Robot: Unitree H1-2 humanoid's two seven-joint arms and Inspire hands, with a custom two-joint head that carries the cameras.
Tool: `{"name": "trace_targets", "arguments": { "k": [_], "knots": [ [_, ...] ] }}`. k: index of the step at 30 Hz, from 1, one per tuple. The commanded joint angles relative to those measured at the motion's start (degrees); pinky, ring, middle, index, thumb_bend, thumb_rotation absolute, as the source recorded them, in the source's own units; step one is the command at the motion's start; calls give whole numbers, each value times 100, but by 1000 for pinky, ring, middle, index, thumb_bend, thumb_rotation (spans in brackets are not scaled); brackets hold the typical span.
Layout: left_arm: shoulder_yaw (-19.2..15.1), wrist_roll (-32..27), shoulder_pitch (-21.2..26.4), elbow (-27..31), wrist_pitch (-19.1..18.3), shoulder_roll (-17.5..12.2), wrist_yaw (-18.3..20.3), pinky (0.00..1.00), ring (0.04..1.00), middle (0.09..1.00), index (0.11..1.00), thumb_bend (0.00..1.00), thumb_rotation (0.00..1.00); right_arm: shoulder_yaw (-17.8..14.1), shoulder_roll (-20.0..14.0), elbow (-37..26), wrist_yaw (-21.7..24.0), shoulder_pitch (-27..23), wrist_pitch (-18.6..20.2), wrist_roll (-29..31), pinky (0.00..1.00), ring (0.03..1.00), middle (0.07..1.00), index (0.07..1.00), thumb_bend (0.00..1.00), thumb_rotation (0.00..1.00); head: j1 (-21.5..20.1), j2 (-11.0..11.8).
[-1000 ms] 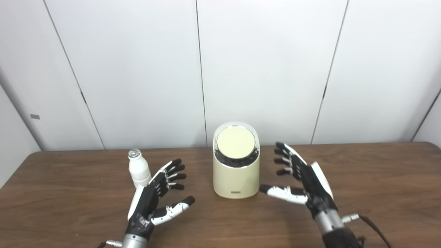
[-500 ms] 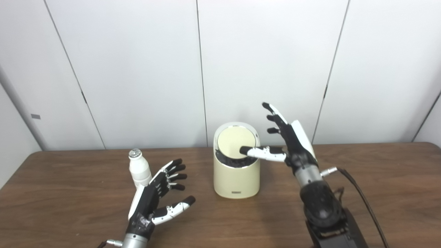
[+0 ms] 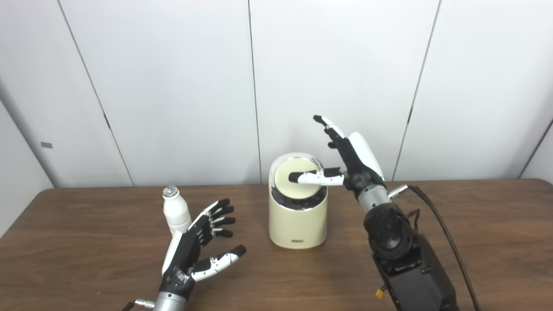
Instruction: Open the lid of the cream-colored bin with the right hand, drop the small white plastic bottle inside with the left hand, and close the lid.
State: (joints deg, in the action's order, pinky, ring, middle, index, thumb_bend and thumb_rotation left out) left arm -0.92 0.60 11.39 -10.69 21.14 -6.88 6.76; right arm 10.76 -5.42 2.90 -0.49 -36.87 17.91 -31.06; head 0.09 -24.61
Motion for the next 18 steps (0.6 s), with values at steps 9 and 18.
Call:
{"name": "trace_targets", "arguments": {
  "k": [9,18],
  "knots": [
    [57,83,24,31,63,45,-88,647,758,826,865,667,103,50,-106,-62,51,-400,42,-161,787,892,926,904,835,278,29,-45],
    [68,77,1,98,29,48,-59,649,764,830,871,662,102,7,-164,147,-23,-397,-114,-68,787,894,924,899,850,182,30,-92]
  ]
}}
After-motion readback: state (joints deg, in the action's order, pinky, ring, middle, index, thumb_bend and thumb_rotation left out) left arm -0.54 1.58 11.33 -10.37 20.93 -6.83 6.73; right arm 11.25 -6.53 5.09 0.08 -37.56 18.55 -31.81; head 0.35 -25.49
